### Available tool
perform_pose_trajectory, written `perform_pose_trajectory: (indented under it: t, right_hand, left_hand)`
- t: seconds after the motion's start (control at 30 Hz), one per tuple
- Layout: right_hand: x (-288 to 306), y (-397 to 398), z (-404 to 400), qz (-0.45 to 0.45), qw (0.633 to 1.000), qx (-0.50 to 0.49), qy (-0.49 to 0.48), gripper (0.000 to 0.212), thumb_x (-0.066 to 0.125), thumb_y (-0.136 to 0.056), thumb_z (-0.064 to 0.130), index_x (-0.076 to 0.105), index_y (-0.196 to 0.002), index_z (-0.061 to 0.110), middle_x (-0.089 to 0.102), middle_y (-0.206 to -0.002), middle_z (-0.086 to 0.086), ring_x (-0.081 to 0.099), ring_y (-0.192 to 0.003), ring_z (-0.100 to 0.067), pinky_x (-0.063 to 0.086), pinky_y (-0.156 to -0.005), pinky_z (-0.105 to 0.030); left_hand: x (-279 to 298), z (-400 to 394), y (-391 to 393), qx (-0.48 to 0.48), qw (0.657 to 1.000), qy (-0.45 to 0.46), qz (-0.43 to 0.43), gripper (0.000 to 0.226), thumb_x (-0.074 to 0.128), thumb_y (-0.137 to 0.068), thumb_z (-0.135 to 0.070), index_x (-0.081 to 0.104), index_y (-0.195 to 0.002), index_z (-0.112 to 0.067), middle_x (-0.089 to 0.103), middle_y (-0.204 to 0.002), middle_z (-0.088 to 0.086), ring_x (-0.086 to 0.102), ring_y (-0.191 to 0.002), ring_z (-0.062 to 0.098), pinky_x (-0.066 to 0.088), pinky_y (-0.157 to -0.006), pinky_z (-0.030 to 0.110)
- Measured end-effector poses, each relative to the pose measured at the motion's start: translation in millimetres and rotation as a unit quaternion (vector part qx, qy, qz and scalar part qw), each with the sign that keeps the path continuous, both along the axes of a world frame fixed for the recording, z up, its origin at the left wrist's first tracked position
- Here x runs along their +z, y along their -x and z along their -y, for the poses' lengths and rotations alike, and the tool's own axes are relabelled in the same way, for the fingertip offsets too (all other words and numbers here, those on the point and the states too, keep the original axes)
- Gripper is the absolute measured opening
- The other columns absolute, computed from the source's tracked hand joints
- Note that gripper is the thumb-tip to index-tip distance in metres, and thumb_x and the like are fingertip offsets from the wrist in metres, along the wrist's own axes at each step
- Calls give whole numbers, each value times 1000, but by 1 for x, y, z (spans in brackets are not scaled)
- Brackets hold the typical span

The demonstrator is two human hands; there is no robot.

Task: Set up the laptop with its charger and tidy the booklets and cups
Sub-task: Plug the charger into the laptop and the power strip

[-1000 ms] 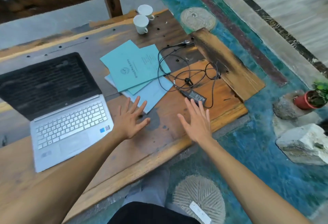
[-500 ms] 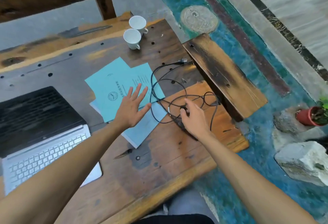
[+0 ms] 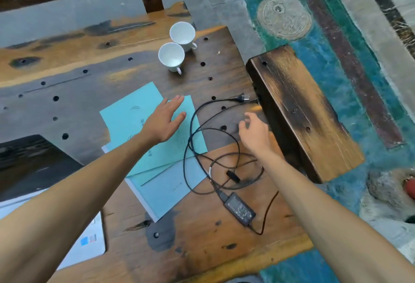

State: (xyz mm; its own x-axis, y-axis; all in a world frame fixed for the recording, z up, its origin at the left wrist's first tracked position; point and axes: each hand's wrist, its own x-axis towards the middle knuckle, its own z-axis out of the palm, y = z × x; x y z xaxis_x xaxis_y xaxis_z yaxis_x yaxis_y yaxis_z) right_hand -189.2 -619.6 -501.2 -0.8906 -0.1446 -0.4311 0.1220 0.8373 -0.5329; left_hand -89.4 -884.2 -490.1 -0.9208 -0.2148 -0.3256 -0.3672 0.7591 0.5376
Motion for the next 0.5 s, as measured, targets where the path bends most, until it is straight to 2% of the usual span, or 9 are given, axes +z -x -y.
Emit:
perform_pose_trajectory:
  t: [0.13,0.23,0.3,0.4,0.5]
  right_hand:
    - [-24,47,7,17,998,-57,11,45,48,-100,26,48,-145,20,67,-128,-12,59,-122,-34,47,-99,-44]
    - [-43,73,8,16,996,-81,24,53,49,-101,23,37,-153,22,73,-110,-4,64,-110,-30,49,-87,-41]
    - [-54,84,8,11,995,-91,36,57,51,-102,23,33,-156,24,74,-100,0,65,-107,-27,49,-91,-42]
    - [-67,97,8,4,994,-88,59,48,53,-103,24,44,-150,27,74,-93,2,65,-106,-23,47,-100,-43]
    - [-75,104,12,-43,996,-71,42,28,56,-101,21,66,-126,19,74,-93,-1,66,-104,-26,47,-98,-39]
  left_hand:
    - [-15,-6,54,-6,1000,12,12,54,48,-104,-29,37,-156,-19,42,-159,4,38,-145,28,29,-117,41]
    - [-30,-17,98,-31,999,9,22,49,54,-98,-20,51,-147,-16,54,-149,8,50,-134,31,37,-111,39]
    - [-40,-27,124,-46,999,0,22,48,57,-95,-18,55,-143,-15,58,-144,9,53,-130,32,40,-110,40]
    - [-53,-45,156,-84,996,-20,20,50,61,-92,-16,56,-141,-13,60,-141,12,54,-130,30,39,-113,39]
    - [-66,-64,176,-124,992,-28,28,51,64,-89,-14,56,-140,-11,59,-137,11,54,-127,29,38,-109,35]
